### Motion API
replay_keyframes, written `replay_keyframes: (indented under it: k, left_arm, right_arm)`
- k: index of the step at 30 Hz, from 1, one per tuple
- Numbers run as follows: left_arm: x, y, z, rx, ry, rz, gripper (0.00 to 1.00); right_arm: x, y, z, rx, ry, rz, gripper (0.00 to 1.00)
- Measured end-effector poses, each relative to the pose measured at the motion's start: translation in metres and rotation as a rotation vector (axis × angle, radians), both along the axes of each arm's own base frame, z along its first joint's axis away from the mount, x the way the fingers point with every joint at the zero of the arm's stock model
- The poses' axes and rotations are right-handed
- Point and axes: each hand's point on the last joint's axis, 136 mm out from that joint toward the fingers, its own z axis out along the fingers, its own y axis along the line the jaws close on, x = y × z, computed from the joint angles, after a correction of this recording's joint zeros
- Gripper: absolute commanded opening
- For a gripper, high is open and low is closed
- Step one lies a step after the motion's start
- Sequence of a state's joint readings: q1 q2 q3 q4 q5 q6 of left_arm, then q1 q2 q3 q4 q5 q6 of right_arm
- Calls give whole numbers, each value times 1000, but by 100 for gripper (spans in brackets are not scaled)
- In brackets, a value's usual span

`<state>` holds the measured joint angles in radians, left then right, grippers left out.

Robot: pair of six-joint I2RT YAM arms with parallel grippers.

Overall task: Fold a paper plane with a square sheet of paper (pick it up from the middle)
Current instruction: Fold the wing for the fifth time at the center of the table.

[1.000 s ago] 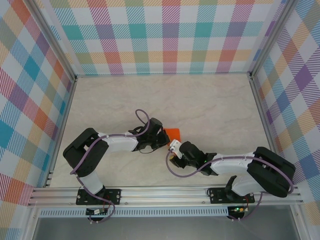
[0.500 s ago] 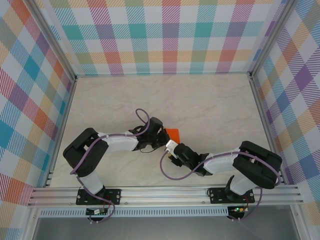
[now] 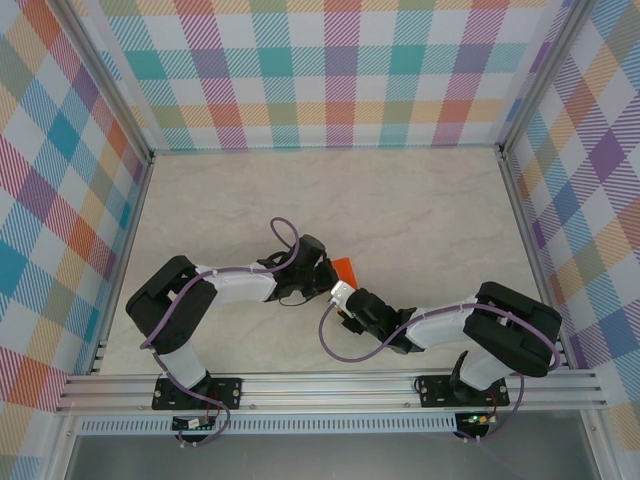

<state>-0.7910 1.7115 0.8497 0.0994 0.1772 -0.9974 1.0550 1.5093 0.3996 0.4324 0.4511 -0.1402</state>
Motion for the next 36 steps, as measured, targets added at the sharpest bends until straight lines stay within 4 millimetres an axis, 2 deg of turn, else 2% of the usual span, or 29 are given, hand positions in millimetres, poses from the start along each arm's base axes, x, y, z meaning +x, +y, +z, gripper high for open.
replay_keyframes:
  k: [4, 8, 10, 12, 17, 23, 27, 30, 33, 36]
  left_arm:
    - [-1, 3, -3, 17, 6, 7, 7]
    - [0, 4, -3, 20, 6, 10, 10]
    - [-1, 4, -2, 20, 6, 10, 14]
    - [-1, 4, -1, 18, 2, 9, 20]
    - [0, 12, 13, 18, -30, 31, 44]
    - [-4, 48, 47, 60, -127, 120, 61]
    - [-8, 80, 76, 78, -218, 201, 66]
    - [-11, 103, 90, 81, -271, 257, 67]
    - [-16, 122, 91, 90, -296, 298, 67]
    - [-20, 132, 82, 106, -293, 313, 65]
  right_arm:
    - [1, -1, 1, 4, 0, -8, 22]
    - [1, -1, 4, 17, -2, -20, 13]
    - [2, -1, 6, 24, -1, -28, 9]
    - [2, -1, 6, 34, 5, -38, 6]
    - [2, -1, 6, 58, 25, -64, 0]
    - [-1, 11, 11, 119, 77, -65, 0]
    - [-7, 24, 16, 176, 134, -42, 0]
    - [-9, 36, 21, 226, 178, -32, 0]
    - [-13, 44, 19, 260, 233, -32, 0]
    - [-16, 47, 12, 284, 304, -51, 0]
